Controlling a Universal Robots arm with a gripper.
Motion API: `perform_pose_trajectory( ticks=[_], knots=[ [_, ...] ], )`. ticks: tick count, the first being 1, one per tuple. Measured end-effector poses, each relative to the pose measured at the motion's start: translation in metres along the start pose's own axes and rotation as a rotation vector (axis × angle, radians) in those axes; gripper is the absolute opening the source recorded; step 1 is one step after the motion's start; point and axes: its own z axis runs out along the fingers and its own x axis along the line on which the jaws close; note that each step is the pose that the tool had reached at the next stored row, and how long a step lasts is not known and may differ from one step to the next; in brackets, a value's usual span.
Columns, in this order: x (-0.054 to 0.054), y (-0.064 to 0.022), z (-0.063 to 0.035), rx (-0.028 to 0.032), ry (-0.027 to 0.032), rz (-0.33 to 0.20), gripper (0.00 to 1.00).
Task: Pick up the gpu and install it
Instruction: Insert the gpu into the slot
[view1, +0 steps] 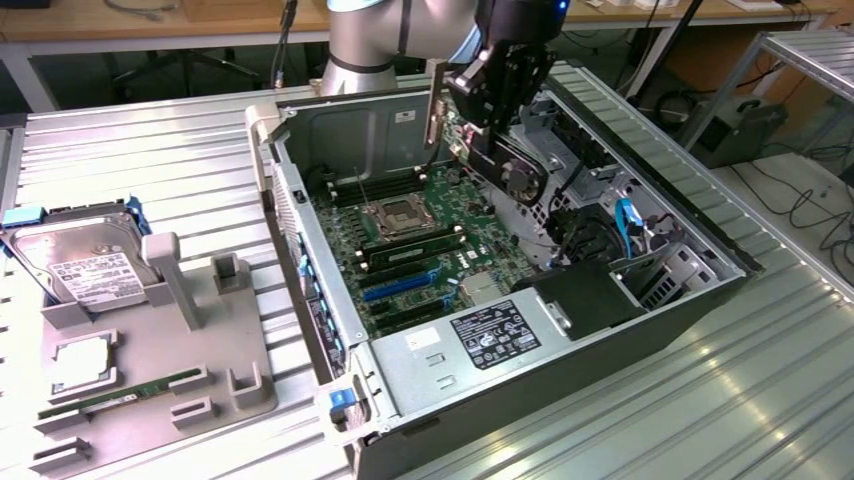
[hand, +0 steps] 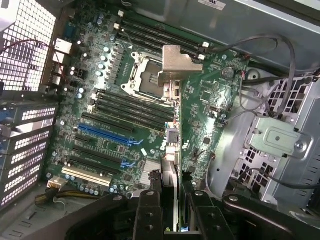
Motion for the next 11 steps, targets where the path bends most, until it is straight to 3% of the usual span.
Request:
perform_pose_trajectory(
  ticks=[11],
  knots=[
    [0.0,0.0,0.0,-0.0028,-0.0051,-0.083,0.26]
  ],
)
